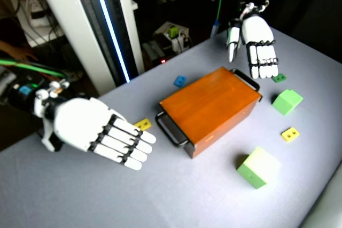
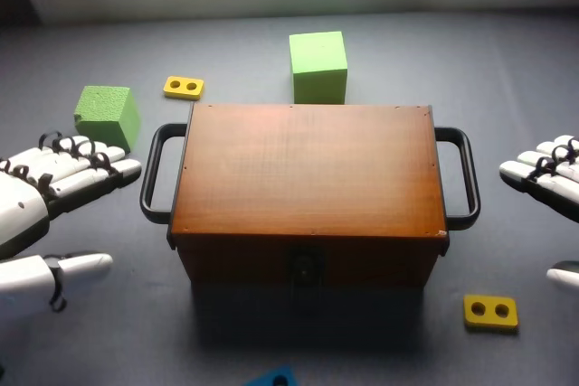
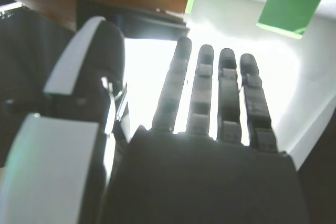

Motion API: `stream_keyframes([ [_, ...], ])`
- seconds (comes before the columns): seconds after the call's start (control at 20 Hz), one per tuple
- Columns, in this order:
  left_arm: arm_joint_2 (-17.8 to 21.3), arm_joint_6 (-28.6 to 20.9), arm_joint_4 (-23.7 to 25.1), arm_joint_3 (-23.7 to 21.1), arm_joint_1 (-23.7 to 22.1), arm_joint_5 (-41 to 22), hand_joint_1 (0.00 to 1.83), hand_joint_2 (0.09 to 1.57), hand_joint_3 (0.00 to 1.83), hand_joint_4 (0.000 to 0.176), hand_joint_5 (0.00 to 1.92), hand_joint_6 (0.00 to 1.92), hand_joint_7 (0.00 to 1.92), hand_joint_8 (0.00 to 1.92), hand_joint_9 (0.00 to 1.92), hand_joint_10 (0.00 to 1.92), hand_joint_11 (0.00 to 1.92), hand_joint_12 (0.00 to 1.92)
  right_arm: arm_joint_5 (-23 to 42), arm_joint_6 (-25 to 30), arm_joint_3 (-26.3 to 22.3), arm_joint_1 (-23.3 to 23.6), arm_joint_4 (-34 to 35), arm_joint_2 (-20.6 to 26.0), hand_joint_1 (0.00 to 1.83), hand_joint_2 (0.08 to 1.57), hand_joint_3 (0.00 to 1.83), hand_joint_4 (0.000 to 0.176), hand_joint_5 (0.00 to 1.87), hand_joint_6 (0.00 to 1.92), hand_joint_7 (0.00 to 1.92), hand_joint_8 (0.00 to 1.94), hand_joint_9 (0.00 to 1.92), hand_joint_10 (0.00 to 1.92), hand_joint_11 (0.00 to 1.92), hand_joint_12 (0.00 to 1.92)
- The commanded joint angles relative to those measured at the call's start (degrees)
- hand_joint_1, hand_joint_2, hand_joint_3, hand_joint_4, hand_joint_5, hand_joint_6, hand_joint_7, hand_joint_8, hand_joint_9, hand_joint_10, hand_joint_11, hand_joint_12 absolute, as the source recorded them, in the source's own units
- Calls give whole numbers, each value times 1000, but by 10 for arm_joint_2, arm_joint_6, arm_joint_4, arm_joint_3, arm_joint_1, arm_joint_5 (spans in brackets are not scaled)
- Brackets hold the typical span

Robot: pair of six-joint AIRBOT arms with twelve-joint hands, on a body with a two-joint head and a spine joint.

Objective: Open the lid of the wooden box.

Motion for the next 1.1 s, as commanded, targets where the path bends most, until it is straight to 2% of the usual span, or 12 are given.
stream_keyframes([
  [0.0,-3,-5,-10,3,-3,-56,195,1411,0,0,103,3,19,0,0,0,0,0,56,2,4,7,-3,-2,426,1395,3,0,0,0,0,0,0,0,0,0],
  [0.55,-19,-22,16,11,-14,-36,175,1391,0,0,104,1,1,0,0,0,0,0,6,2,26,41,-19,-33,507,1380,0,0,27,6,0,0,0,0,0,0],
  [0.85,-22,-26,23,13,-17,-33,152,1391,0,0,111,6,20,4,0,0,0,0,-10,2,37,59,-29,-49,404,1382,2,0,0,0,0,0,0,0,0,0],
  [1.05,-27,-33,30,16,-20,-33,159,1388,0,0,112,4,15,2,0,0,0,0,-15,2,41,69,-35,-57,404,1376,0,0,12,4,0,0,0,0,0,0],
])
